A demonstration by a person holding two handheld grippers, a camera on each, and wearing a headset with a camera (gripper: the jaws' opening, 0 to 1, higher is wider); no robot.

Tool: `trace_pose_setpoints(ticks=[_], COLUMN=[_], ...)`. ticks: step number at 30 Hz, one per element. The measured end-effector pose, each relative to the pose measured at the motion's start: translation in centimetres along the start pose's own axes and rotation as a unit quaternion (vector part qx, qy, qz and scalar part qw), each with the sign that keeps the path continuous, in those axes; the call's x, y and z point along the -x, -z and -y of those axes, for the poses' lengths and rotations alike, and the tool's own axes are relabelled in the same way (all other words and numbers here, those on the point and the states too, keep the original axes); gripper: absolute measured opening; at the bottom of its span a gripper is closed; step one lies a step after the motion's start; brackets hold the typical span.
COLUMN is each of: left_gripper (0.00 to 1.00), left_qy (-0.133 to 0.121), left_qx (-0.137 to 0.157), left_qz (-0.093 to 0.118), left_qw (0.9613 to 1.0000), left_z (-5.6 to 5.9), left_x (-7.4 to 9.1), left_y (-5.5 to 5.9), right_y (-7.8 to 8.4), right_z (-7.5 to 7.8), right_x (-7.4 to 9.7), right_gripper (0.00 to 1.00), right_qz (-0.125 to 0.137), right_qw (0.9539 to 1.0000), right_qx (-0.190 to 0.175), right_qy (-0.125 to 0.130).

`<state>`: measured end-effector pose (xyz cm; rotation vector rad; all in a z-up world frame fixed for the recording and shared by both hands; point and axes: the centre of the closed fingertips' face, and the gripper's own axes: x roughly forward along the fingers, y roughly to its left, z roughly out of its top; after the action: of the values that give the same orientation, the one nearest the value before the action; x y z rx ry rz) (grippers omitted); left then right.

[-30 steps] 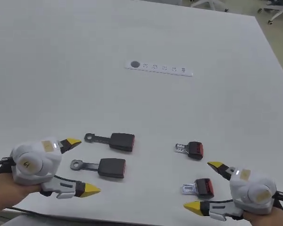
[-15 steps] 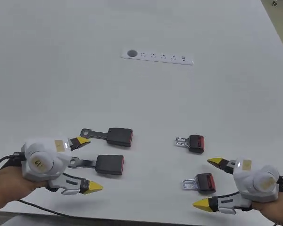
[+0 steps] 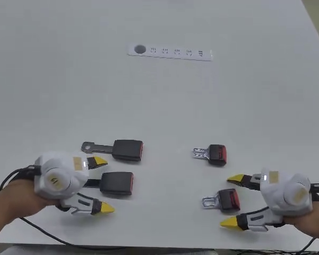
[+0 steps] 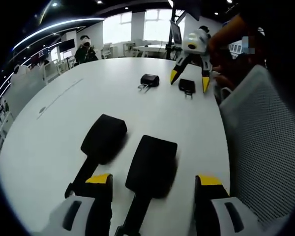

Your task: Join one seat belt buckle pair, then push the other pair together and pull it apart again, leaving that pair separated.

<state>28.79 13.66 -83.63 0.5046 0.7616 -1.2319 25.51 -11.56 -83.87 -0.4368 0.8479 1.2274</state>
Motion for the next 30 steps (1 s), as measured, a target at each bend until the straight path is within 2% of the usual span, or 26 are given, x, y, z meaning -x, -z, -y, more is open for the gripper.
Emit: trace_pose_setpoints(ticks=[5, 9, 11, 12, 15, 18, 25, 30], left_gripper=[0.61, 0.57, 0.54, 0.54, 0.53, 0.49, 0.35, 0.34], left_qy=[0.015, 0.009, 0.006, 0.013, 0.015, 0.02, 0.03, 0.034], left_qx=[-0.016, -0.027, -0.054, -0.045, -0.053, -0.059, -0.08, -0.087], left_qz=[-0.015, -0.012, -0.019, -0.015, -0.019, -0.021, -0.035, -0.04], left_qw=[0.9996, 0.9995, 0.9983, 0.9988, 0.9983, 0.9979, 0.9957, 0.9949], left_z=[0.57, 0.12, -0.19, 0.05, -0.02, 0.11, -0.03, 0.15], left_x=[-0.35, -0.44, -0.48, -0.51, -0.52, -0.52, -0.59, -0.64], left_y=[0.4, 0.35, 0.49, 0.36, 0.28, 0.25, 0.54, 0.74], right_y=[0.34, 0.73, 0.84, 0.85, 0.87, 0.9, 0.71, 0.57], right_z=[-0.22, -0.21, -0.17, -0.19, -0.13, -0.09, 0.14, 0.24], right_x=[0.14, 0.42, 0.48, 0.47, 0.44, 0.33, 0.22, 0.24], right_gripper=[0.58, 0.53, 0.51, 0.5, 0.46, 0.38, 0.37, 0.37], right_qz=[-0.015, -0.019, -0.021, -0.02, -0.018, -0.017, 0.014, 0.024], right_qw=[0.9993, 0.9991, 0.999, 0.999, 0.999, 0.9992, 0.9998, 0.9996], right_qx=[0.028, 0.034, 0.035, 0.035, 0.037, 0.035, 0.017, 0.009], right_qy=[-0.016, -0.02, -0.019, -0.018, -0.015, -0.011, 0.005, 0.015])
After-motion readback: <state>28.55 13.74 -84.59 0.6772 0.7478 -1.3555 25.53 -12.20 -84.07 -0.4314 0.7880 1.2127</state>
